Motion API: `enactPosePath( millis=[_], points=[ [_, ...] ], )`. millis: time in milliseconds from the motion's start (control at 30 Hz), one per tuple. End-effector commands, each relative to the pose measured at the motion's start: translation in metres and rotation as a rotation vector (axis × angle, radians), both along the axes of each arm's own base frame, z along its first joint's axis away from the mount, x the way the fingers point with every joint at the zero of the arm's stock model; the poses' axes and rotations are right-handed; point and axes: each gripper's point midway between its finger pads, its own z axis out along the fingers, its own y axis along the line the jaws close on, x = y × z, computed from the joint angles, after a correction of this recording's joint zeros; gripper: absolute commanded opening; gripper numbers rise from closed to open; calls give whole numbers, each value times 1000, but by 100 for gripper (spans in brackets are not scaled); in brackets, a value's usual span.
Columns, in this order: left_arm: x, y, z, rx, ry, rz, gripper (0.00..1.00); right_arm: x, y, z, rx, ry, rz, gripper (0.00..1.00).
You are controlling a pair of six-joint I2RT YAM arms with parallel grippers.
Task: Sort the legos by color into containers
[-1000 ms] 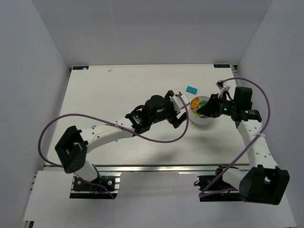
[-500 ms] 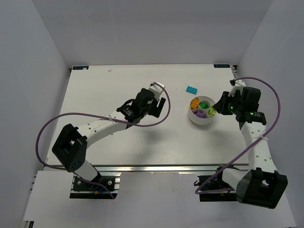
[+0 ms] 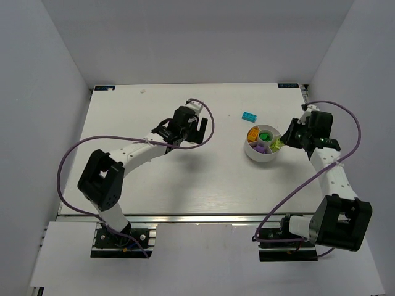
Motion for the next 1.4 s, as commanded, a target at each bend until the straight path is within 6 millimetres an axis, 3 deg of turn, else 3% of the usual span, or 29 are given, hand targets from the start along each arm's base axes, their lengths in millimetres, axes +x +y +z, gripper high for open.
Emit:
enactPosePath(
  millis=[0, 167, 200, 267, 300, 333, 533, 667, 733, 767, 867, 933, 967, 1000, 1067, 1100, 1133, 1200, 1367],
  points=[
    [7, -10, 15, -46, -24, -29, 91, 14, -3, -2, 28, -24, -43, 0],
    [12, -10, 8, -17, -29, -35, 92, 19, 3, -15, 65, 20, -25, 1],
    [13, -11, 9, -11, -33, -38, 92, 21, 4, -18, 72, 31, -21, 13],
    [15, -10, 4, 3, -30, -36, 92, 22, 6, -19, 82, 37, -15, 19],
    [16, -10, 2, 9, -30, -36, 92, 22, 6, -23, 90, 50, -15, 33],
    [17, -10, 0, 14, -29, -37, 92, 22, 7, -22, 91, 49, -13, 40],
    [23, -12, -6, 38, -28, -37, 92, 20, 9, -11, 85, 14, 4, 56],
    [28, -12, -12, 57, -17, -24, 90, 17, 5, 7, 51, -38, 4, 52],
    [34, -4, -18, 87, -3, 11, 86, 12, 2, 26, 26, -108, 1, 39],
    [39, -7, -13, 79, -6, 27, 84, 7, 1, 42, -6, -168, 20, 27],
    [43, -3, -37, 142, 62, 61, 79, -5, 8, 63, -31, -251, 87, 16],
    [48, -8, -48, 162, 97, 57, 78, -24, 30, 84, -69, -375, 278, 22],
    [50, -9, -52, 177, 107, 53, 78, -33, 44, 91, -52, -424, 368, 34],
    [55, -12, -49, 174, 101, 59, 78, -45, 52, 99, -72, -490, 420, 58],
    [58, -5, -65, 212, 139, 82, 78, -56, 64, 105, -52, -519, 494, 72],
    [62, -6, -63, 213, 133, 91, 78, -62, 72, 106, -19, -511, 538, 72],
    [61, -4, -74, 236, 155, 98, 78, -63, 73, 105, -11, -505, 546, 72],
    [64, -3, -76, 253, 168, 115, 78, -62, 73, 102, -1, -511, 537, 66],
    [61, -2, -91, 278, 211, 117, 77, -59, 68, 95, 6, -493, 503, 63]
  ],
)
